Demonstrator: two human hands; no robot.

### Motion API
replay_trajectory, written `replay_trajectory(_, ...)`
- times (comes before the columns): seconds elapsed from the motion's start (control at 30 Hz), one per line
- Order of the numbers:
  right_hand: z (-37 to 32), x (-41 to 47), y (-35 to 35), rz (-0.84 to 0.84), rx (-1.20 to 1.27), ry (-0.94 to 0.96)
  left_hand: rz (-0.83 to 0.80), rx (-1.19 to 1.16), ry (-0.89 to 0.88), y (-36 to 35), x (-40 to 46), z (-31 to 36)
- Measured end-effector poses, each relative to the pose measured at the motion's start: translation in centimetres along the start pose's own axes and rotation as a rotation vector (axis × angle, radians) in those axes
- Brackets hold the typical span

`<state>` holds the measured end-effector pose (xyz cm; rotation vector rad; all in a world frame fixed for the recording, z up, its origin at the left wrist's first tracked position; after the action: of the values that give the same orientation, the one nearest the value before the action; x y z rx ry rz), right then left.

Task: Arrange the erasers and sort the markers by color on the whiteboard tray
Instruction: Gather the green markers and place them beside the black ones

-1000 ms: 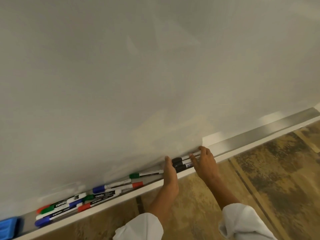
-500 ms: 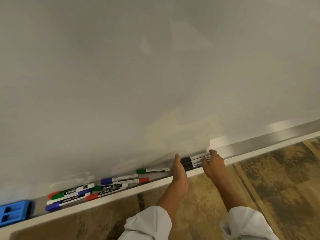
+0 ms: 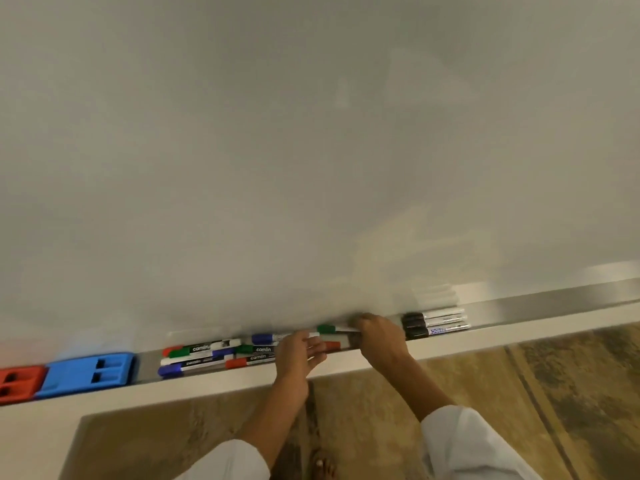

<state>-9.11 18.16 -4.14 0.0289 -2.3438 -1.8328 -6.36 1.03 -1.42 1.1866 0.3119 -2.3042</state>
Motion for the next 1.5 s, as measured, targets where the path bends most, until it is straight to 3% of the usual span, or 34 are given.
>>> replay_trajectory(0.1, 0.3, 0.3, 0.5, -0.03, -0.074, 0.043, -0.03, 0.006, 0.015, 2.9, 0.5, 1.1)
replay_trajectory(0.17, 0.4, -0.6, 1.4, 0.058, -0.05, 0.006, -0.041, -0.006, -0.031, 4.5, 0.4, 1.5)
replay_trajectory(0.27, -1.6, -3.0, 2.5, 0.195, 0.19, -0.13, -0.086, -0.014, -0.145, 6.1, -0.1, 1.0)
replay_trajectory(0.4, -9.1, -5.5, 1.7, 0.097, 0.386, -0.06, -0.164, -0.003, -0.157, 6.6, -0.9, -0.6)
replay_trajectory(0.5, -13.8, -5.1, 1.0, 0.037, 0.505, 0.043, -0.037, -0.114, -0.1, 8.3, -0.3, -0.6)
replay_trajectory(0.57, -15.0, -4.2, 0.8, 0.062, 0.601, 0.013, 0.039, -0.244, -0.089, 10.7, 1.0, 0.3)
replay_trajectory(0.67, -14.2, -2.5, -0.7, 0.169, 0.444, -0.003, 0.016, -0.478, -0.055, 14.6, 2.7, 1.8)
replay_trajectory(0.77, -13.4, -1.0, -2.6, 0.086, 0.165, 0.096, -0.021, -0.577, -0.034, 17.3, 3.8, 2.4)
replay_trajectory(0.87, -13.0, -0.1, -3.3, 0.014, 0.114, 0.135, -0.057, -0.579, -0.025, 18.2, 4.5, 2.4)
replay_trajectory(1.0, -12.7, -0.2, -1.5, 0.086, 0.119, 0.119, -0.09, -0.581, 0.006, 18.0, 4.7, 2.2)
replay_trajectory(1.13, -12.7, -2.8, 0.9, 0.229, 0.421, -0.032, -0.127, -0.576, 0.016, 17.1, 4.5, 1.7)
replay_trajectory(1.33, -19.7, -6.0, 0.4, 0.037, 0.67, -0.01, -0.274, -0.492, -0.063, 15.9, 3.0, 0.5)
replay_trajectory(1.5, -21.9, -2.2, -0.7, 0.131, 0.664, 0.011, -0.041, -0.529, -0.108, 18.5, 4.9, 0.9)
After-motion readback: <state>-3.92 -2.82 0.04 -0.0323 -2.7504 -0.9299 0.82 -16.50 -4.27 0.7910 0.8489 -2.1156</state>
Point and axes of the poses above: each hand's wrist, its own x-axis towards the middle knuckle, its own y-axis out of the back of the hand, z = x × y, the point moved 2 cm from there along x, towards the middle knuckle, and after that the axes turned 14 degrees about z, right-handed, at the moved point
